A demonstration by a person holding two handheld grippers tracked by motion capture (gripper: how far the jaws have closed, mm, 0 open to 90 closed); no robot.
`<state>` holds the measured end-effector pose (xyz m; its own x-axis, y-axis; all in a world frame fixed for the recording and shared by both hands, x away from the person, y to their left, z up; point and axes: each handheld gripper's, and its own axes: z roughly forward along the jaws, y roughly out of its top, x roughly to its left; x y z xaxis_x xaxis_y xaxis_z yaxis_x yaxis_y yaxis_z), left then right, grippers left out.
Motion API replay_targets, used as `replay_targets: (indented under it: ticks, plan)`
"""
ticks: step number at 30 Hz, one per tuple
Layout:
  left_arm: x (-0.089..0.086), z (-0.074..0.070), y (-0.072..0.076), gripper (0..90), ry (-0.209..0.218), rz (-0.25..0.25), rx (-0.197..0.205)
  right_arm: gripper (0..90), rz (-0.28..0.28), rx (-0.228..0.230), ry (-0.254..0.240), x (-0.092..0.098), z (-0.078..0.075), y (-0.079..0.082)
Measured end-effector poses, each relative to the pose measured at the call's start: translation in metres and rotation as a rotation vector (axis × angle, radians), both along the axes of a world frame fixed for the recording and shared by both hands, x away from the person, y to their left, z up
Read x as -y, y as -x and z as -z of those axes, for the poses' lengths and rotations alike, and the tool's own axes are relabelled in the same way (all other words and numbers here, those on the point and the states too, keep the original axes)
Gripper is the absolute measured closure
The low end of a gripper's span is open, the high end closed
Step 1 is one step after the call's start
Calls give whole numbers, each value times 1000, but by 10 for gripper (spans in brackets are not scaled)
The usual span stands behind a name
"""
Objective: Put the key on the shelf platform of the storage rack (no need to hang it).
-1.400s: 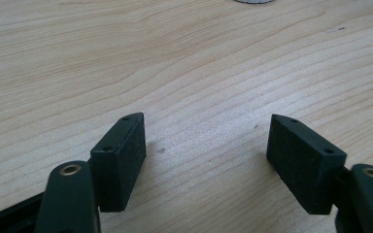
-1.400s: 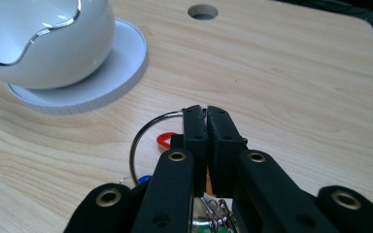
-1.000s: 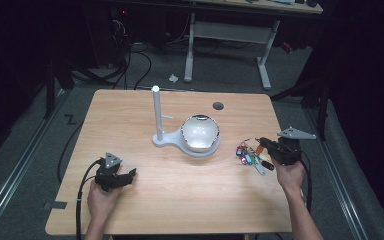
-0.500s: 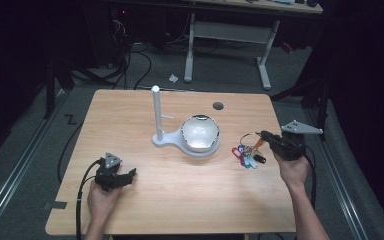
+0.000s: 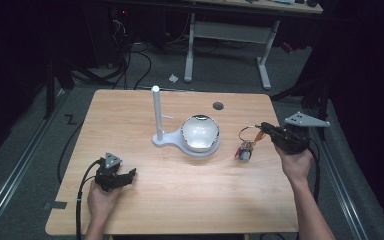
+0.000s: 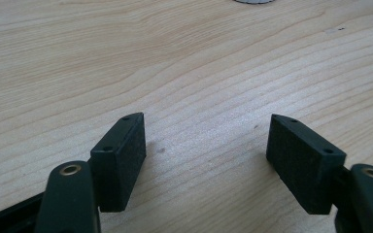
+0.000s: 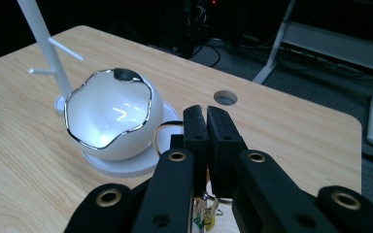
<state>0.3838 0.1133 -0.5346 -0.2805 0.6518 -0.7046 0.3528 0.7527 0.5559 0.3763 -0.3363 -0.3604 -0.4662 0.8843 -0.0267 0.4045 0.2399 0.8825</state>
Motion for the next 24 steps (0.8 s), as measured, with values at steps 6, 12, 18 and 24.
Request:
replay_targets:
  ticks: [6,12,18,24]
  plan:
    - [0,0,0,308,3,-1,-2,883,-24,16,6,-4,-13,0]
    - [0,0,0,307,3,2,-1,882,-50,8,10,-8,-23,-4]
    - [0,0,0,307,2,4,0,882,-79,-20,6,-12,-33,-7]
    - [0,0,0,307,1,3,0,882,-103,-25,2,-14,-44,-8]
